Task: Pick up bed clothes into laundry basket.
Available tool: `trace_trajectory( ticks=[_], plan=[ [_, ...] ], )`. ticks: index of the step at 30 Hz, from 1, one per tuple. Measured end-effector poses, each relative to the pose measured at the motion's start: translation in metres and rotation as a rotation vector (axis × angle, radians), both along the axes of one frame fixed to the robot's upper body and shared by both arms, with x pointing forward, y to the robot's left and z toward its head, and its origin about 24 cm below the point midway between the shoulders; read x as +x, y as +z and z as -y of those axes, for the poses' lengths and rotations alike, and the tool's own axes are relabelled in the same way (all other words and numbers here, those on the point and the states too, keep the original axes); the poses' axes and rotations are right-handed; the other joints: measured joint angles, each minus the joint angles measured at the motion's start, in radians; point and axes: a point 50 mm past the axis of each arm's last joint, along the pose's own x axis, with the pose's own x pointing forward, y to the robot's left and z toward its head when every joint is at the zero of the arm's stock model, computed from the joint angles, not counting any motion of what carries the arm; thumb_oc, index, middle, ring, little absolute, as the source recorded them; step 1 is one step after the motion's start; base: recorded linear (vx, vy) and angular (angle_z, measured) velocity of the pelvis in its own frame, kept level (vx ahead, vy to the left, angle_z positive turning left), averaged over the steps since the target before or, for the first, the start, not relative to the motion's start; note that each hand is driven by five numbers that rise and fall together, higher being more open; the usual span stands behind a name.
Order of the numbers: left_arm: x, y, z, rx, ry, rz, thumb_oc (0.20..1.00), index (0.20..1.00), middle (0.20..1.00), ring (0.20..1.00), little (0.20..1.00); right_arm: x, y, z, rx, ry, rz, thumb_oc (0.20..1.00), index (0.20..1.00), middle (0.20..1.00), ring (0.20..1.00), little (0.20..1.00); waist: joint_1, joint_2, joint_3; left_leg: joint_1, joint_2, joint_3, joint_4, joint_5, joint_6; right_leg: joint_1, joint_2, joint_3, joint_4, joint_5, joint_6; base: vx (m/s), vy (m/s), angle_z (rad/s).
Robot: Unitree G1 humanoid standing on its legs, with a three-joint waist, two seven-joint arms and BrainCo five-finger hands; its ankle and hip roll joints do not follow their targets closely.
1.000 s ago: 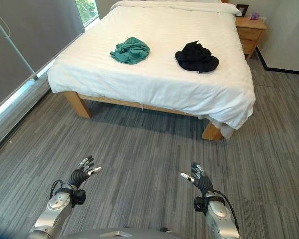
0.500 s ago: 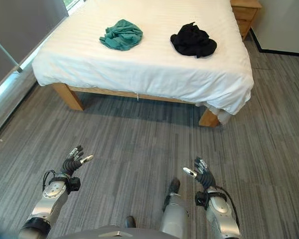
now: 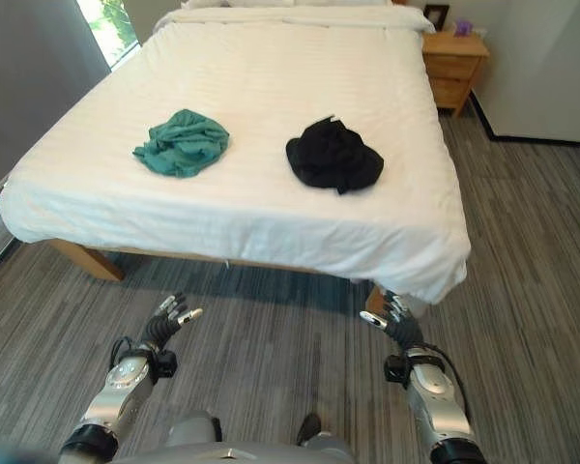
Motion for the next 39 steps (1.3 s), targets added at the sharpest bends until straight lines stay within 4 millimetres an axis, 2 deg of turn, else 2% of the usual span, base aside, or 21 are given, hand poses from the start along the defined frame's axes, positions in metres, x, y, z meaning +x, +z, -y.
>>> trace_trajectory(
  ticks=[2,4,6,8,9,11,13,16,17,19,20,21,22,24,27,30,31,32,34,35,39],
  plan=[
    [-0.005,-0.003,0.001,-0.021,0.002,-0.014,1.0,1.0,1.0,1.0,1.0,0.005,0.007,0.003,-0.023,0.019,0.017,1.0,1.0,1.0,1.0,1.0,0.013,0.019,0.001,-0.01,-0.018,-0.022,-0.175,0.014,0.016,0.047,0.017,0.009,-0.002,-0.018,0.028,0.38,0.144,-0.32],
    [-0.022,-0.013,-0.005,-0.029,0.037,-0.062,1.0,1.0,1.0,1.0,1.0,0.012,0.033,0.003,-0.082,0.107,0.103,1.0,1.0,1.0,1.0,1.0,0.024,0.043,-0.012,0.062,-0.13,-0.093,-0.476,0.04,0.047,0.13,0.019,0.019,-0.018,-0.066,0.097,0.34,0.116,-0.72],
    [-0.033,-0.02,-0.003,-0.042,0.033,-0.092,1.0,1.0,1.0,1.0,1.0,0.013,0.051,0.015,-0.168,0.157,0.134,1.0,1.0,1.0,1.0,1.0,0.032,0.088,-0.035,0.079,-0.154,-0.058,-0.438,0.108,0.137,0.175,0.042,0.033,-0.013,-0.113,0.124,0.16,0.063,-0.43],
    [-0.035,-0.02,-0.01,-0.024,0.037,-0.102,1.0,1.0,1.0,1.0,1.0,0.006,0.047,0.019,-0.174,0.136,0.123,1.0,1.0,1.0,1.0,1.0,0.011,0.042,-0.051,0.104,-0.194,-0.07,-0.459,0.074,0.154,0.173,0.004,0.023,0.069,-0.143,0.139,0.17,0.139,0.37],
    [-0.031,-0.017,-0.01,-0.023,0.026,-0.086,1.0,1.0,1.0,1.0,1.0,0.009,0.051,0.017,-0.175,0.158,0.131,1.0,1.0,1.0,1.0,1.0,0.012,0.035,-0.05,0.154,-0.199,-0.077,-0.551,0.072,0.174,0.122,-0.023,0.029,0.18,-0.165,0.141,0.15,0.154,0.29],
    [-0.035,-0.018,-0.014,-0.016,0.023,-0.098,1.0,1.0,1.0,1.0,1.0,0.018,0.073,0.006,-0.181,0.222,0.228,1.0,1.0,1.0,1.0,1.0,0.014,0.017,-0.052,0.198,-0.233,-0.067,-0.606,0.076,0.182,0.129,-0.049,0.055,0.105,-0.165,0.145,0.12,0.149,0.02],
    [-0.03,-0.013,-0.019,-0.001,0.01,-0.077,1.0,1.0,1.0,1.0,1.0,0.036,0.101,-0.004,-0.225,0.282,0.352,1.0,1.0,1.0,1.0,1.0,0.016,-0.003,-0.062,0.217,-0.277,-0.062,-0.63,0.073,0.182,0.138,-0.073,0.06,0.007,-0.11,0.158,0.14,0.229,0.2],
    [-0.029,-0.01,-0.023,-0.005,0.03,-0.063,1.0,1.0,1.0,1.0,1.0,0.045,0.119,-0.006,-0.266,0.311,0.409,1.0,1.0,1.0,1.0,1.0,0.038,0.019,-0.054,0.238,-0.28,-0.056,-0.632,0.059,0.184,0.133,-0.079,0.061,0.059,-0.112,0.16,0.06,0.234,0.08],
    [-0.033,-0.013,-0.023,-0.005,0.03,-0.078,1.0,1.0,1.0,1.0,1.0,0.051,0.128,-0.009,-0.301,0.322,0.435,1.0,1.0,1.0,1.0,1.0,0.037,0.026,-0.042,0.243,-0.291,-0.009,-0.593,0.024,0.22,0.065,-0.108,0.072,0.238,-0.132,0.164,0.05,0.329,0.18],
    [-0.035,-0.015,-0.021,-0.013,0.02,-0.087,1.0,1.0,1.0,1.0,1.0,0.05,0.142,-0.013,-0.332,0.356,0.485,1.0,1.0,1.0,1.0,1.0,0.03,0.058,-0.028,0.29,-0.278,0.016,-0.608,0.001,0.25,-0.009,-0.156,0.086,0.471,-0.131,0.159,0.01,0.168,0.19],
    [-0.036,-0.015,-0.023,-0.007,0.019,-0.088,1.0,1.0,1.0,1.0,1.0,0.05,0.144,-0.013,-0.336,0.359,0.494,1.0,1.0,1.0,1.0,1.0,0.033,0.061,-0.03,0.313,-0.279,0.011,-0.625,-0.005,0.239,-0.029,-0.173,0.102,0.558,-0.135,0.163,0.04,0.207,0.19],
    [-0.033,-0.01,-0.032,0.025,0.017,-0.077,1.0,1.0,1.0,1.0,1.0,0.051,0.147,-0.012,-0.392,0.372,0.493,1.0,1.0,1.0,1.0,1.0,0.037,0.031,-0.022,0.333,-0.305,-0.008,-0.631,-0.027,0.26,-0.082,-0.221,0.15,0.692,-0.144,0.185,0.05,0.139,0.28],
    [-0.031,-0.007,-0.035,0.038,0.014,-0.071,1.0,1.0,1.0,1.0,1.0,0.052,0.15,-0.01,-0.418,0.376,0.494,1.0,1.0,1.0,1.0,1.0,0.036,0.022,-0.017,0.333,-0.31,-0.018,-0.631,-0.027,0.26,-0.099,-0.23,0.158,0.725,-0.145,0.184,0.06,0.053,0.28],
    [-0.027,-0.004,-0.037,0.043,0.011,-0.058,1.0,1.0,1.0,1.0,1.0,0.053,0.158,0.0,-0.546,0.392,0.476,1.0,1.0,1.0,1.0,1.0,0.035,0.018,0.004,0.331,-0.301,-0.042,-0.63,-0.034,0.269,-0.139,-0.209,0.222,0.69,-0.153,0.195,0.17,-0.05,0.29],
    [-0.023,-0.003,-0.033,0.03,-0.015,-0.061,1.0,1.0,1.0,1.0,1.0,0.058,0.169,0.029,-0.739,0.362,0.392,1.0,1.0,1.0,1.0,1.0,0.01,0.05,0.024,0.327,-0.279,-0.101,-0.629,-0.041,0.258,-0.175,-0.149,0.347,0.368,-0.139,0.197,0.19,-0.093,0.47],
    [-0.022,-0.003,-0.033,0.033,-0.017,-0.06,1.0,1.0,1.0,1.0,1.0,0.062,0.172,0.064,-0.884,0.263,0.277,1.0,1.0,1.0,1.0,1.0,0.004,0.024,0.022,0.329,-0.289,-0.158,-0.634,-0.05,0.236,-0.176,-0.144,0.374,0.084,0.006,0.208,0.14,-0.095,0.64],
    [-0.025,-0.002,-0.034,0.037,-0.022,-0.06,1.0,1.0,1.0,1.0,1.0,0.06,0.167,0.074,-0.911,0.239,0.214,1.0,1.0,1.0,1.0,1.0,0.005,-0.003,0.015,0.341,-0.3,-0.173,-0.638,-0.052,0.232,-0.163,-0.154,0.37,0.049,0.024,0.205,0.14,-0.113,0.99],
    [-0.033,-0.006,-0.036,0.035,-0.016,-0.078,1.0,1.0,1.0,1.0,1.0,0.06,0.161,0.08,-0.977,0.233,0.151,1.0,1.0,1.0,1.0,1.0,0.013,-0.026,0.005,0.354,-0.301,-0.194,-0.638,-0.062,0.207,-0.133,-0.16,0.359,0.037,0.111,0.194,0.13,-0.102,0.81],
    [-0.048,-0.017,-0.031,0.021,-0.021,-0.134,1.0,1.0,1.0,1.0,1.0,0.064,0.159,0.088,-1.038,0.22,0.1,1.0,1.0,1.0,1.0,1.0,0.025,-0.011,-0.024,0.356,-0.268,-0.205,-0.637,-0.07,0.191,-0.125,-0.126,0.336,0.015,0.105,0.188,0.09,-0.086,0.38],
    [-0.057,-0.023,-0.026,-0.001,-0.026,-0.16,1.0,1.0,1.0,1.0,1.0,0.071,0.164,0.095,-1.072,0.188,0.081,1.0,1.0,1.0,1.0,1.0,0.056,0.014,-0.034,0.342,-0.241,-0.212,-0.632,-0.064,0.18,-0.1,-0.096,0.309,-0.02,0.121,0.175,0.06,-0.083,0.17],
    [-0.066,-0.031,-0.012,-0.046,-0.063,-0.2,1.0,1.0,1.0,1.0,1.0,0.079,0.168,0.107,-1.158,0.149,0.018,1.0,1.0,1.0,1.0,1.0,0.08,0.042,-0.043,0.336,-0.214,-0.23,-0.632,-0.062,0.167,-0.09,-0.062,0.271,-0.028,0.118,0.145,0.04,-0.063,0.23]
  ],
)
